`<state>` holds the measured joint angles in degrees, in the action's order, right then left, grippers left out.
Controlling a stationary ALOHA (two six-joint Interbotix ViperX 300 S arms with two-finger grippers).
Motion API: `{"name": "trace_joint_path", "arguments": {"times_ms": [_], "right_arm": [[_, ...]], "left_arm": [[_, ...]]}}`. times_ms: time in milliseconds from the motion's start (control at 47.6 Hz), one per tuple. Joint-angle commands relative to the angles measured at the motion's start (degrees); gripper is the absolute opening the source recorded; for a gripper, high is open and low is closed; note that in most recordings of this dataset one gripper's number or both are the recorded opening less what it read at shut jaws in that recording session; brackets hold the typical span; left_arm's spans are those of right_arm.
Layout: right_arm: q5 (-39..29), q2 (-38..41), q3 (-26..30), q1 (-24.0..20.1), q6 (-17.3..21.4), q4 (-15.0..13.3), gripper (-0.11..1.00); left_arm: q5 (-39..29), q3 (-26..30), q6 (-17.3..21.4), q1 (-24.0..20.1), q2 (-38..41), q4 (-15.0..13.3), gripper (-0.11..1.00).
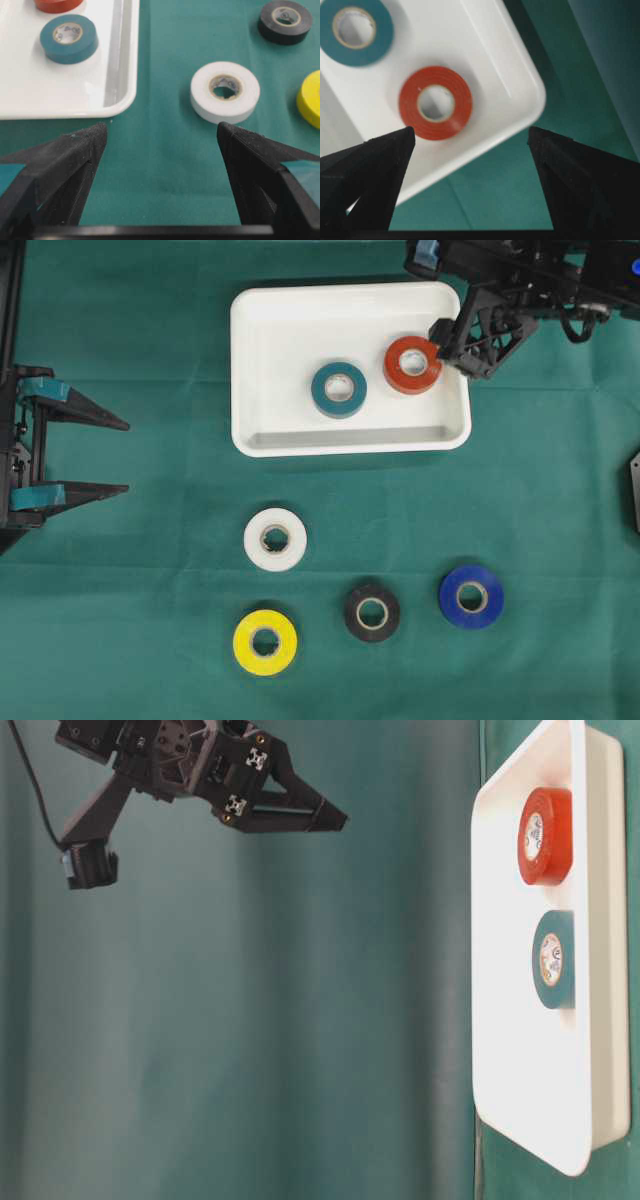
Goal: Pick up the tape from a random location and place it into the white case.
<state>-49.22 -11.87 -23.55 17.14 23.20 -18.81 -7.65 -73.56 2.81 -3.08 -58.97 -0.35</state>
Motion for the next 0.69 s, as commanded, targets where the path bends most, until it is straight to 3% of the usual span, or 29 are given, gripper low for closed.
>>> {"name": "trace_joint_path", "arguments": {"times_ms": [0, 336, 672], "right_arm": [[1.3, -1.1, 0.8, -2.7, 0.3, 0.1, 0.90], [5.4, -0.7, 0.7, -14.6, 1.8, 0.4, 0.90], [6.9, -4.5, -2.4, -17.4, 2.0, 0.4, 0.90]], "left_arm": [[0.4, 0.6, -0.1, -0.2, 0.4, -0.2, 0.90], [0.3, 0.6, 0.0, -0.2, 0.4, -0.1, 0.90], [0.3, 0.7, -0.1, -0.2, 0.4, -0.2, 0.90]]}}
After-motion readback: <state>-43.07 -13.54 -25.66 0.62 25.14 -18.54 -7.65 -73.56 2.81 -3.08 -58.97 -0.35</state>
